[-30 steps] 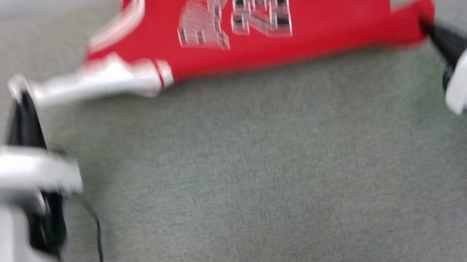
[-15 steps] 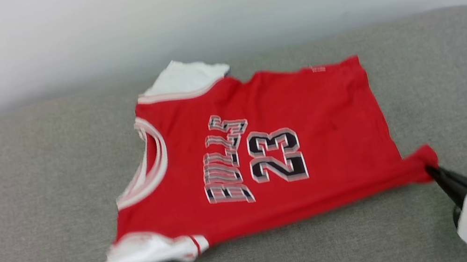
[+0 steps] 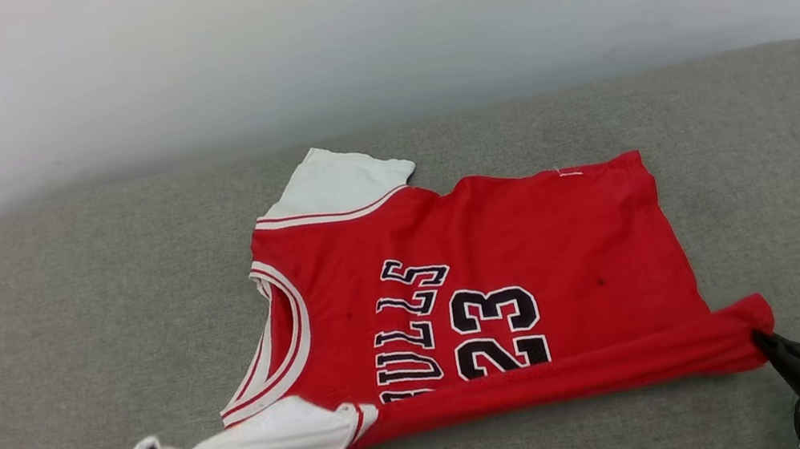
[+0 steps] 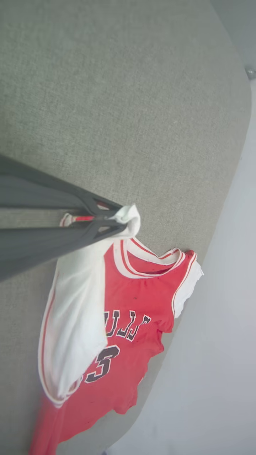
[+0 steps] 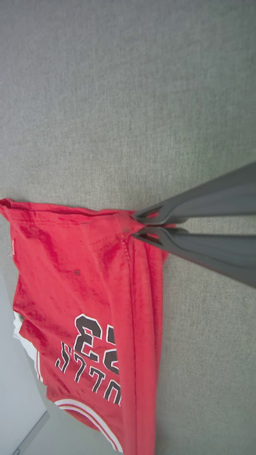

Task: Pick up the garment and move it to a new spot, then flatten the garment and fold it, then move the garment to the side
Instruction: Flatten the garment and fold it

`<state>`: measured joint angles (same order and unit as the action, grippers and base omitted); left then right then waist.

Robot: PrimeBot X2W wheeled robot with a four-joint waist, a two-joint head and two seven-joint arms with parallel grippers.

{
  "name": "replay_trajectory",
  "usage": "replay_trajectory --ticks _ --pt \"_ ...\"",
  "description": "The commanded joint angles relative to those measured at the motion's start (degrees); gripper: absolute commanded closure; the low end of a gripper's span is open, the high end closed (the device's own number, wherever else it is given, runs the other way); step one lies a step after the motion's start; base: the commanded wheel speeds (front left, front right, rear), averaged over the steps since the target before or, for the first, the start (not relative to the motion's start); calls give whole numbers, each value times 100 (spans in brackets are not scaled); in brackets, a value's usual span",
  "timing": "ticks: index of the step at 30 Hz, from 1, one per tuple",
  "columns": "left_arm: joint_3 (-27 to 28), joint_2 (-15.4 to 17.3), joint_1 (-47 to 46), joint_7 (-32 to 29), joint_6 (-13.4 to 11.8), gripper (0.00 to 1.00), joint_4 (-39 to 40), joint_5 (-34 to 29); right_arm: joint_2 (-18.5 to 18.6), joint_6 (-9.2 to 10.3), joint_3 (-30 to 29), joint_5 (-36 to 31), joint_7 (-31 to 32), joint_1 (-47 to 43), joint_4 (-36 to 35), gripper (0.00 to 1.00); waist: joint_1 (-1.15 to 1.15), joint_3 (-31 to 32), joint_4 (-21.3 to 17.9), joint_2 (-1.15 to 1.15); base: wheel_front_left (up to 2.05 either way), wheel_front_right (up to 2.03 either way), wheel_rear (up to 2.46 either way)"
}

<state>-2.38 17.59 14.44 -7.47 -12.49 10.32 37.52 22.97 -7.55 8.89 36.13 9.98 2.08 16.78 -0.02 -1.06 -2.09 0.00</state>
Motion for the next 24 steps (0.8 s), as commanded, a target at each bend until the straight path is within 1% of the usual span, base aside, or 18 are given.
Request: replay_trajectory --ticks 1,3,6,8,11,13,14,18,19,21,22,24 --pt "-59 50 -412 10 115 100 -154 -36 -107 12 -141 -188 144 157 -91 100 2 -134 -32 0 0 0 0" --pt "-162 66 -818 31 260 100 -388 -43 -217 12 -234 -356 272 340 -128 100 2 -271 -46 0 0 0 0" --pt "-299 -8 -1445 150 463 100 -757 -66 -377 11 -303 -555 413 606 -72 100 2 -527 -43 0 0 0 0" --pt "-405 -68 -1866 233 590 100 -1044 -96 -413 11 -328 -640 495 796 17 100 2 -713 -24 0 0 0 0" --pt "-573 -132 -2337 302 767 100 -1505 -128 -427 10 -199 -707 563 1051 188 100 2 -944 -21 0 0 0 0" --pt "-668 -182 -2599 326 875 100 -1851 -142 -446 10 -156 -699 526 1202 333 100 2 -1075 -18 0 0 0 0" --pt "-668 -182 -2599 326 875 100 -1851 -142 -446 10 -156 -699 526 1202 333 100 2 -1075 -18 0 0 0 0" --pt "-791 -288 -2961 360 1098 100 -2563 -72 -437 10 35 -731 368 1402 649 100 2 -1222 -23 0 0 0 0" --pt "-830 -306 -3029 356 1148 100 -2722 -57 -431 10 92 -727 315 1426 723 96 2 -1233 -22 0 0 0 0" --pt "-876 -327 -3129 336 1249 100 -3008 -7 -433 10 194 -695 204 1482 848 44 2 -1243 -33 0 0 0 0" --pt "-889 -348 -3173 344 1296 97 -3125 19 -436 10 253 -676 124 1509 885 0 2 -1235 -38 0 0 0 0" --pt "-900 -378 -3225 378 1365 45 -3332 56 -407 10 370 -626 -30 1541 933 0 2 -1184 -47 0 0 0 0"
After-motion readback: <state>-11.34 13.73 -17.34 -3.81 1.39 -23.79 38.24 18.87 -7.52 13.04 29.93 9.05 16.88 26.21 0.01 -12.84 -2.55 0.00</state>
